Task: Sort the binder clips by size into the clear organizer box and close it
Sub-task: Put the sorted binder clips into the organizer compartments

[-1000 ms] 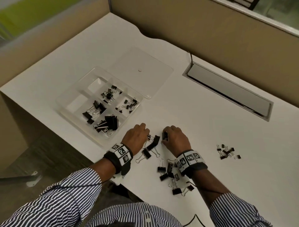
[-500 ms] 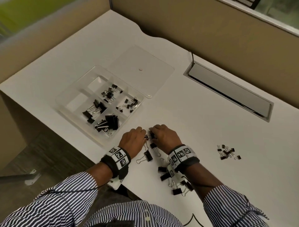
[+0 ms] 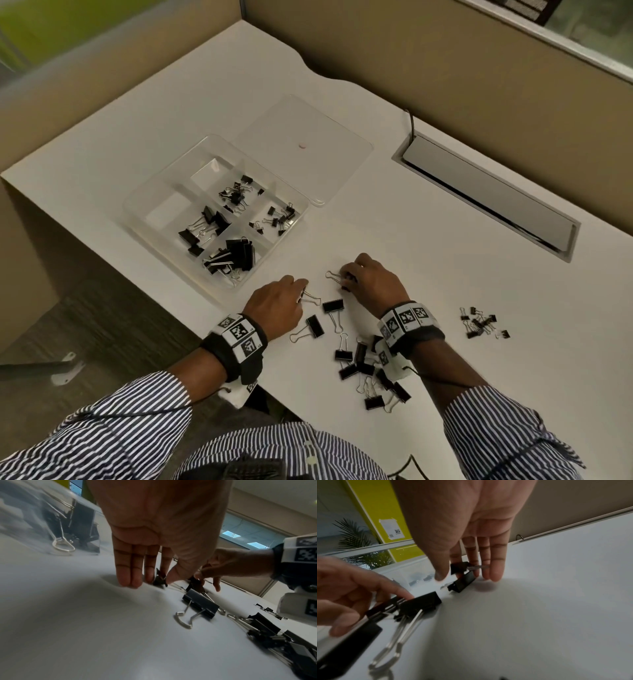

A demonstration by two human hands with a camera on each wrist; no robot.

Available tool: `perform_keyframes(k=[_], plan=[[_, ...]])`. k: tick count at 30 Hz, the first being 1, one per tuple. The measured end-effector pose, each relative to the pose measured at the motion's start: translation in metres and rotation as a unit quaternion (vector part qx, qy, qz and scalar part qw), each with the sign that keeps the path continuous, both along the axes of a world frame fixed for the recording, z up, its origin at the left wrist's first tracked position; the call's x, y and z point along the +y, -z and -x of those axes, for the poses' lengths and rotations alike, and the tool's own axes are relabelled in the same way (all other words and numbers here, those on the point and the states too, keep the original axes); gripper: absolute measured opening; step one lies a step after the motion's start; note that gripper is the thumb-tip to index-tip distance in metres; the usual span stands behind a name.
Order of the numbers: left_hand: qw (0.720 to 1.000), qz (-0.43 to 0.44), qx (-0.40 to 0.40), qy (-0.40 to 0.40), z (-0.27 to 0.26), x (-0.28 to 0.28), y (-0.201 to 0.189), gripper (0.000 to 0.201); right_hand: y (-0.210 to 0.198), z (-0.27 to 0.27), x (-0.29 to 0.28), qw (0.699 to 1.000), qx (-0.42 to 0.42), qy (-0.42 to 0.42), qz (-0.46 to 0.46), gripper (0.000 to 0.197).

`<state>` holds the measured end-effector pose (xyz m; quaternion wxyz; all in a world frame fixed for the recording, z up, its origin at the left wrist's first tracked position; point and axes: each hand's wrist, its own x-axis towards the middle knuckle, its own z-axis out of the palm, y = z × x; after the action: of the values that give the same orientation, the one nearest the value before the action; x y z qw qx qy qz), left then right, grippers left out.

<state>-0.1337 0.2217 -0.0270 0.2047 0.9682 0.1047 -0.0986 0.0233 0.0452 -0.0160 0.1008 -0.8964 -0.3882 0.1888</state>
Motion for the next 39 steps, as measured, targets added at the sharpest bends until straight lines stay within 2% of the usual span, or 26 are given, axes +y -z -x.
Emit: perform_keyframes(k=[2,4,8,11,13,16,20,24,27,31,39], plan=[[1.000,0.024,0.000,0.006,0.005,0.001,-0.001,0.048,-0.002,0.003,-0.004,1.000,0.003,-0.004,0.013,0.033],[1.000,0.027,-0.010,0.001,0.008,0.002,0.002,0.040,-0.001,0.009,-0.007,0.999,-0.012,-0.018,0.035,0.036],[0.999,0.016,-0.007,-0.036,0.005,0.000,0.003,0.026,0.002,0.013,-0.004,0.999,-0.022,0.002,0.037,0.026],[0.997,0.001,-0.003,-0.074,0.005,-0.005,-0.004,0.032,-0.001,0.009,-0.002,0.999,0.015,0.033,0.008,0.025],[0.997,-0.001,-0.018,-0.080,0.009,-0.012,-0.009,0.037,-0.006,0.009,-0.003,0.997,0.050,0.055,-0.020,0.031],[0.998,0.014,-0.027,-0.061,0.015,-0.031,-0.014,0.041,-0.013,0.019,-0.006,0.997,0.072,0.032,-0.024,0.037],[0.999,-0.028,0.023,-0.005,0.020,-0.057,-0.011,0.043,-0.009,0.042,-0.011,0.998,0.057,-0.017,0.008,0.034],[0.996,-0.055,0.059,0.034,0.022,-0.063,-0.009,0.040,-0.001,0.053,-0.009,0.999,0.022,-0.009,0.029,0.027],[0.995,-0.068,0.073,0.028,0.013,-0.066,-0.013,0.033,0.004,0.058,-0.006,0.999,0.008,-0.003,0.035,0.023],[0.997,-0.041,0.067,0.007,0.008,-0.063,-0.017,0.028,0.005,0.053,0.000,0.999,0.005,0.024,0.023,0.016],[0.995,0.065,0.034,-0.064,0.006,-0.039,-0.014,0.032,-0.003,0.040,-0.005,0.996,0.053,0.072,-0.008,0.018]])
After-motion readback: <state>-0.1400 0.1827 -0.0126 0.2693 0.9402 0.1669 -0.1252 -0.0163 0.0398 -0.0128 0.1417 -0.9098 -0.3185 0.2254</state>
